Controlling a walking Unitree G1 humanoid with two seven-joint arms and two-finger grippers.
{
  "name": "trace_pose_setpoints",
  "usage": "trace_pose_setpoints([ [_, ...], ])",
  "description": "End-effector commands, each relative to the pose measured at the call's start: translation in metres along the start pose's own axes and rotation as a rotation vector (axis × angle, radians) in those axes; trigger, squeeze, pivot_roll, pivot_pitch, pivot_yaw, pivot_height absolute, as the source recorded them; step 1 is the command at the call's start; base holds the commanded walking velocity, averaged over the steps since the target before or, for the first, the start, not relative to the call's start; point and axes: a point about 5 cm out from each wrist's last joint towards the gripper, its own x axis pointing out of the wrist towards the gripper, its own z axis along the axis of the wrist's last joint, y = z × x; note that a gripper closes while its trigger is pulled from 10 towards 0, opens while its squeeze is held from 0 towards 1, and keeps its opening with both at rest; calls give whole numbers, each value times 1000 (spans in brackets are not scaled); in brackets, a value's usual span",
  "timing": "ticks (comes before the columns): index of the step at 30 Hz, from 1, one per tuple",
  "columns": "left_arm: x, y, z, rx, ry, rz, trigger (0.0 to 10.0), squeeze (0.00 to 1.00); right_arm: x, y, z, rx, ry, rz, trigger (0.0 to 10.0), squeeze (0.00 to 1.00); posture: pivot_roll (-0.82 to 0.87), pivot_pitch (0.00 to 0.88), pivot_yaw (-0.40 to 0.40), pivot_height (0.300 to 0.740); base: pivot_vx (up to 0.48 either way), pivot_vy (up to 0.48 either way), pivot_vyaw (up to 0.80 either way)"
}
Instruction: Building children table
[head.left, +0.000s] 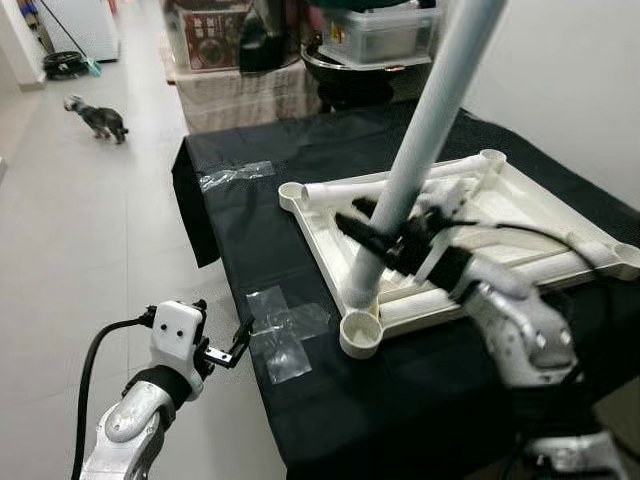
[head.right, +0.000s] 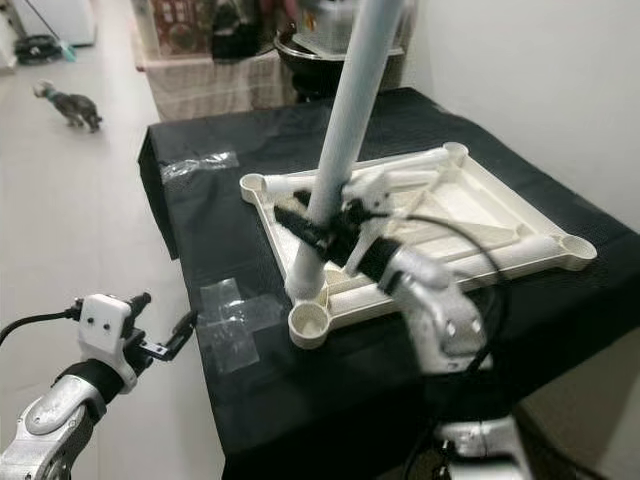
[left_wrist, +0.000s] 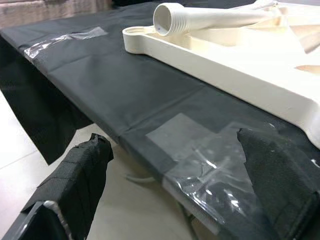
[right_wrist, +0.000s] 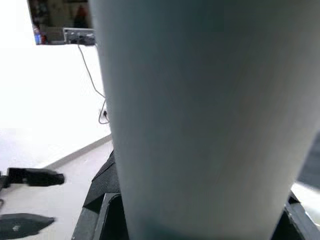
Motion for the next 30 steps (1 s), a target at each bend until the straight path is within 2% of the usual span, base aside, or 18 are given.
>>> trace_pose_setpoints([
  [1, -2, 1, -3, -7, 6, 4, 10000, 0, 0, -5, 0, -6, 5, 34, 0, 0, 13, 0, -42, 740, 0, 0, 0],
  [4, -2, 1, -3, -7, 6, 7, 10000, 0, 1, -7, 2, -9, 9, 44, 0, 0, 13, 0, -42, 740, 0, 0, 0],
  [7, 1, -5, -1, -15, -6, -12, 10000, 0, 13, 4, 8, 101, -57, 67, 0, 0, 22, 0, -52, 740, 0, 0, 0],
  [8, 1, -5, -1, -15, -6, -12, 10000, 0, 13, 4, 8, 101, -57, 67, 0, 0, 22, 0, -52, 740, 0, 0, 0],
  [10, 3, -13, 5, -40, -30, -91, 10000, 0, 19, 12, 5, 143, -75, 89, 0, 0, 17, 0, -44, 740, 0, 0, 0],
  [13, 2, -24, 21, -59, -59, -339, 10000, 0, 29, 29, 5, 182, -98, 177, 0, 0, 19, 0, -36, 740, 0, 0, 0],
  [16, 2, -24, 21, -59, -59, -339, 10000, 0, 29, 29, 5, 182, -98, 177, 0, 0, 19, 0, -36, 740, 0, 0, 0],
  [20, 2, -25, 30, -76, -71, -442, 10000, 0, 39, 39, 9, 189, -115, 272, 0, 0, 16, 0, -35, 740, 0, 0, 0],
  [22, 2, -25, 30, -76, -71, -442, 10000, 0, 39, 39, 9, 189, -115, 272, 0, 0, 16, 0, -35, 740, 0, 0, 0],
  [23, 2, -30, 35, -85, -81, -494, 10000, 0, 44, 45, 10, 193, -119, 311, 0, 0, 19, 0, -35, 740, 0, 0, 0],
  [24, 2, -30, 35, -85, -81, -494, 10000, 0, 44, 45, 10, 193, -119, 311, 0, 0, 19, 0, -35, 740, 0, 0, 0],
  [25, 3, -34, 36, -68, -78, -535, 10000, 0, 50, 55, 11, 202, -122, 361, 0, 0, 24, 0, -37, 740, 0, 0, 0],
  [26, 3, -34, 36, -68, -78, -535, 10000, 0, 50, 55, 11, 202, -122, 361, 0, 0, 24, 0, -37, 740, 0, 0, 0],
  [28, 7, -36, 36, -44, -73, -569, 10000, 0, 57, 72, 15, 219, -135, 427, 0, 0, 19, 0, -35, 740, 0, 0, 0],
  [30, 9, -36, 36, -39, -74, -575, 10000, 0, 58, 76, 16, 223, -139, 440, 0, 0, 20, 0, -34, 740, 0, 0, 0],
])
